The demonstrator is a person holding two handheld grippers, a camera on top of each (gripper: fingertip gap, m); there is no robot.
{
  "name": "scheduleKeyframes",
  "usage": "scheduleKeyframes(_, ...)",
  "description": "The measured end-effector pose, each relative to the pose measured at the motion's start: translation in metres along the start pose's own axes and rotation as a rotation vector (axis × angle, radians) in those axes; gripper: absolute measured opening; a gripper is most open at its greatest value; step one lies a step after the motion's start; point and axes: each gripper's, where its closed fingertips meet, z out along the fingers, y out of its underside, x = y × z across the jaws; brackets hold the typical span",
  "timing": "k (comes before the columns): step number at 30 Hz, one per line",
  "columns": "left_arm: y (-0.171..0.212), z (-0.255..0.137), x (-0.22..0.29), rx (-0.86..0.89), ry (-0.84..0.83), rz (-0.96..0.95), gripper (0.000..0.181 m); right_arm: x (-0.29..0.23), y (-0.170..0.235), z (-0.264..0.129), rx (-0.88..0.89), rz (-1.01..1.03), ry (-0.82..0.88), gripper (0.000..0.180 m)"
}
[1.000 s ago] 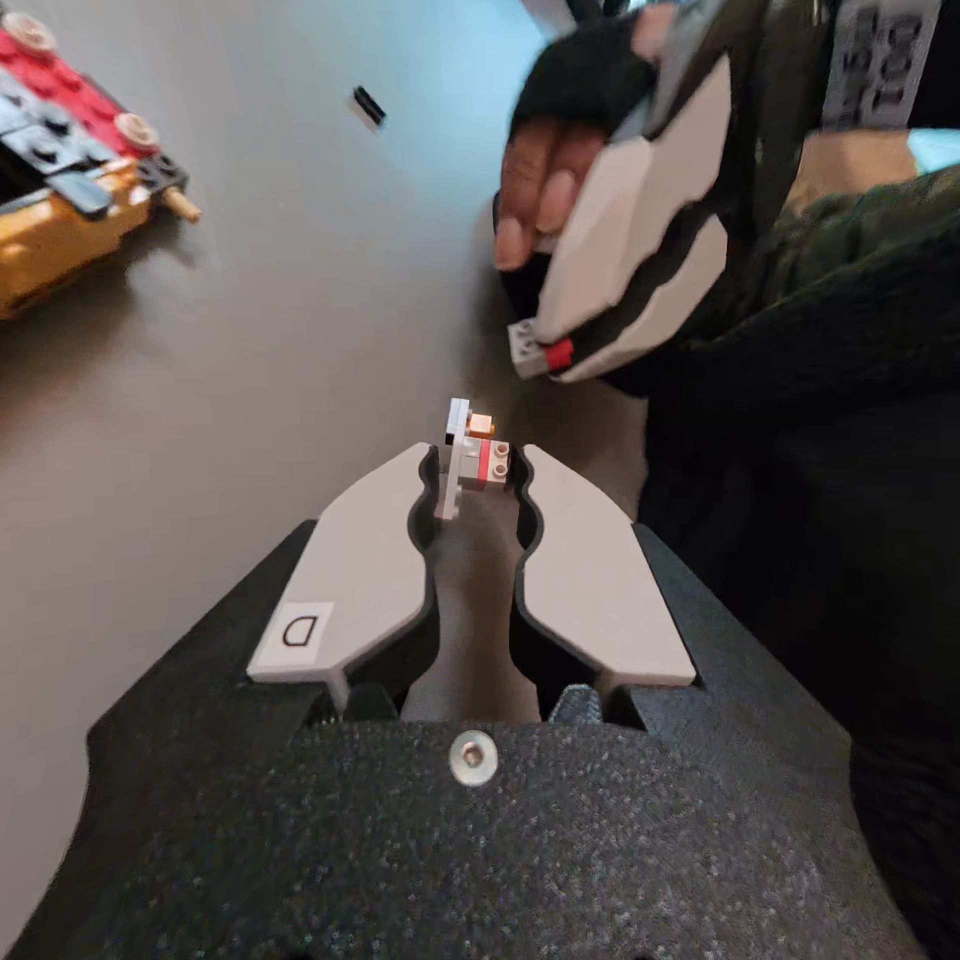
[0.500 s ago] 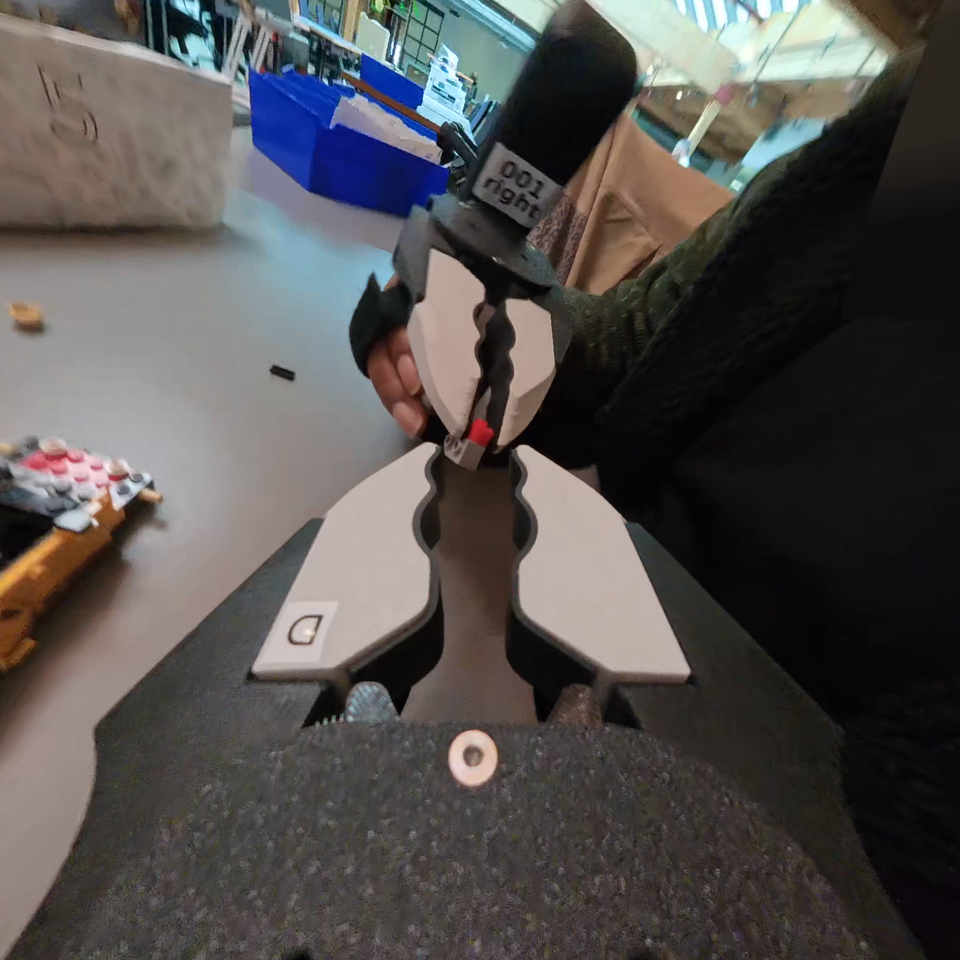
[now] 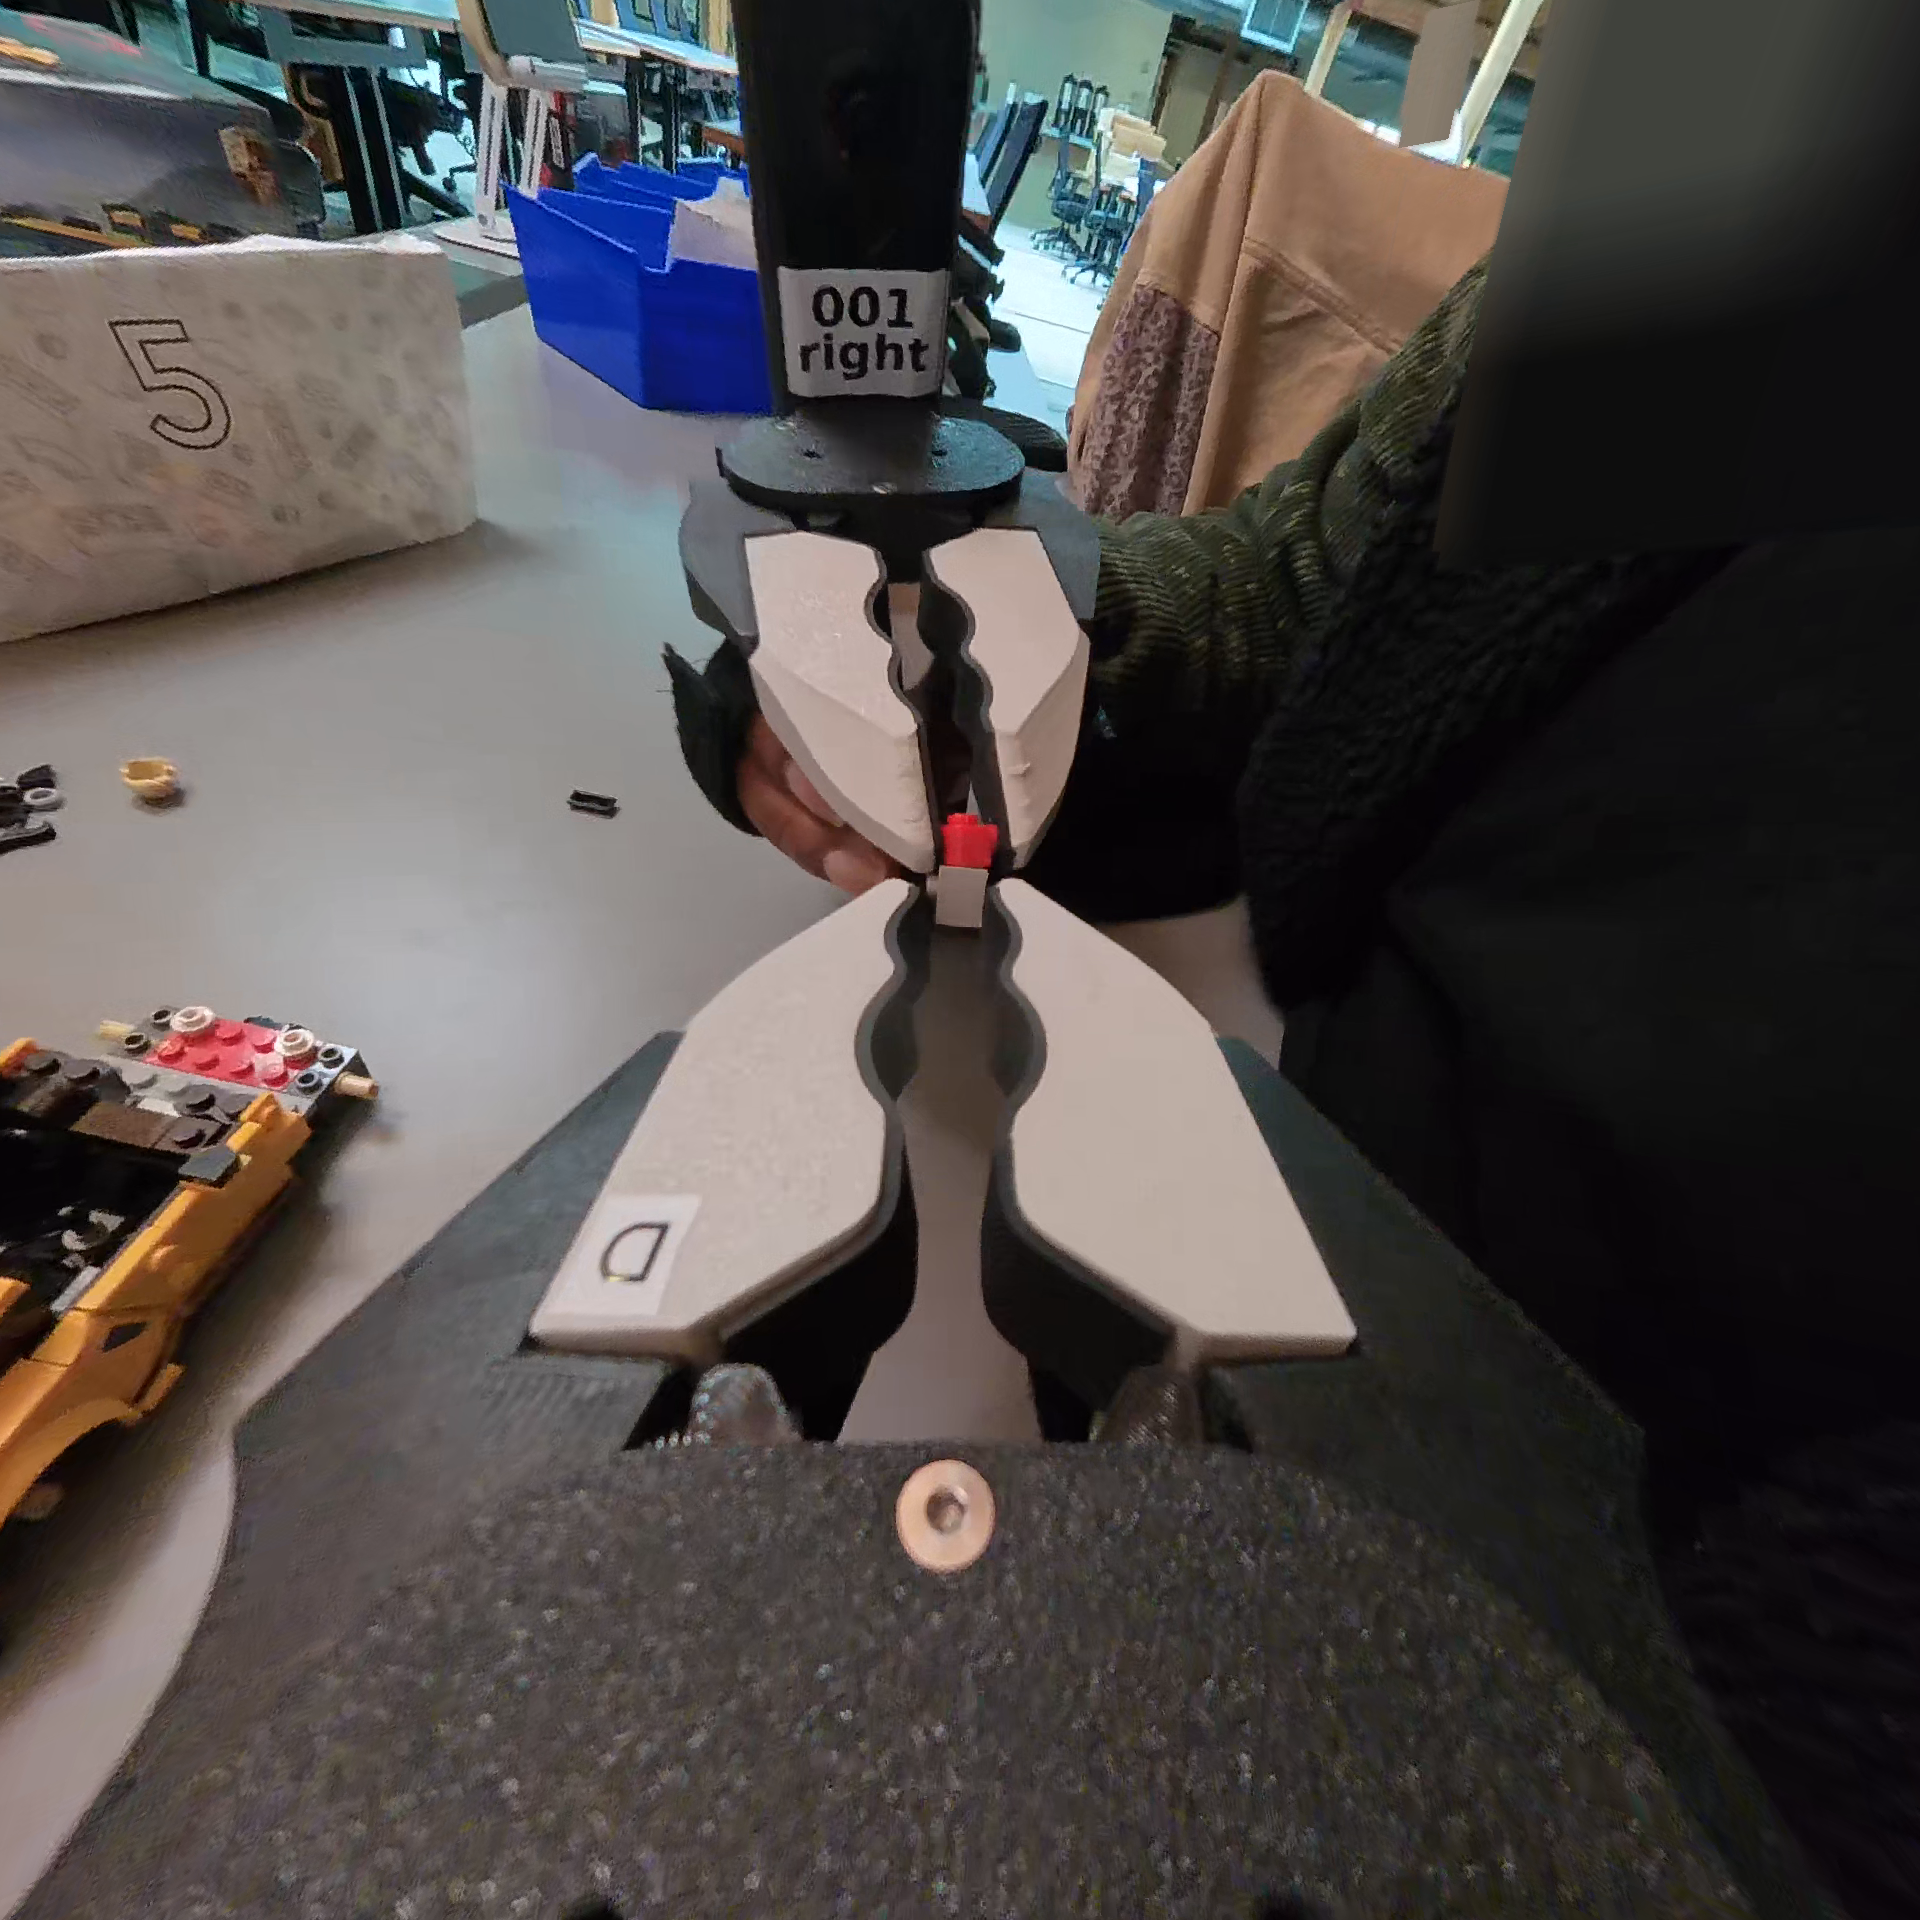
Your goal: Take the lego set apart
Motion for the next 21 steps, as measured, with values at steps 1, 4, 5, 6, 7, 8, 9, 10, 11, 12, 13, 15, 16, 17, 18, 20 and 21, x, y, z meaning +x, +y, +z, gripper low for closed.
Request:
scheduleKeyframes(1, 0.002, 0.0, -0.002, -0.021, -0.008, 0.0, 0.009, -0.004, -0.005, -0.002, 0.039, 0.01, -0.038, 0.009)
scheduleKeyframes(4, 0.044, -0.002, -0.018, -0.187, -0.069, -0.056, 0.01, -0.009, -0.053, -0.028, 0.271, 0.052, -0.087, 0.009)
scheduleKeyframes(5, 0.043, -0.004, -0.017, -0.179, -0.061, -0.059, 0.009, 0.003, -0.043, -0.028, 0.185, -0.021, 0.02, 0.009)
scheduleKeyframes(6, 0.042, -0.005, -0.019, -0.187, -0.076, -0.036, 0.009, 0.013, -0.03, -0.028, 0.109, -0.058, 0.101, 0.009)
scheduleKeyframes(7, 0.042, -0.004, -0.021, -0.193, -0.074, -0.049, 0.009, 0.019, -0.018, -0.026, 0.055, -0.051, 0.135, 0.009)
scheduleKeyframes(8, 0.044, -0.004, -0.023, -0.213, -0.075, -0.078, 0.009, 0.025, -0.006, -0.023, -0.002, -0.038, 0.156, 0.009)
scheduleKeyframes(9, 0.051, -0.004, -0.03, -0.251, -0.106, -0.083, 0.009, 0.031, 0.006, -0.02, -0.068, -0.042, 0.182, 0.009)
scheduleKeyframes(10, 0.059, -0.005, -0.036, -0.283, -0.147, -0.067, 0.009, 0.035, 0.019, -0.017, -0.132, -0.059, 0.205, 0.009)
scheduleKeyframes(11, 0.065, -0.006, -0.04, -0.295, -0.177, -0.056, 0.009, 0.037, 0.027, -0.015, -0.173, -0.069, 0.213, 0.009)
scheduleKeyframes(12, 0.069, -0.006, -0.044, -0.302, -0.199, -0.065, 0.009, 0.037, 0.031, -0.013, -0.187, -0.067, 0.207, 0.009)
scheduleKeyframes(13, 0.073, -0.006, -0.048, -0.312, -0.209, -0.09, 0.009, 0.036, 0.033, -0.012, -0.192, -0.057, 0.2, 0.009)
scheduleKeyframes(15, 0.076, -0.007, -0.057, -0.311, -0.24, -0.139, 0.01, 0.037, 0.035, -0.012, -0.202, -0.047, 0.203, 0.009)
scheduleKeyframes(16, 0.077, -0.008, -0.062, -0.312, -0.258, -0.155, 0.01, 0.038, 0.036, -0.012, -0.206, -0.046, 0.206, 0.009)
scheduleKeyframes(17, 0.08, -0.009, -0.066, -0.322, -0.277, -0.171, 0.011, 0.038, 0.037, -0.012, -0.211, -0.044, 0.206, 0.009)
scheduleKeyframes(18, 0.085, -0.011, -0.07, -0.339, -0.297, -0.189, 0.018, 0.038, 0.038, -0.012, -0.218, -0.043, 0.205, 0.009)
scheduleKeyframes(20, 0.086, -0.013, -0.072, -0.345, -0.303, -0.189, 0.035, 0.038, 0.042, -0.011, -0.236, -0.052, 0.211, 0.009)
scheduleKeyframes(21, 0.081, -0.015, -0.072, -0.324, -0.3, -0.169, 0.037, 0.038, 0.043, -0.01, -0.244, -0.061, 0.216, 0.009)
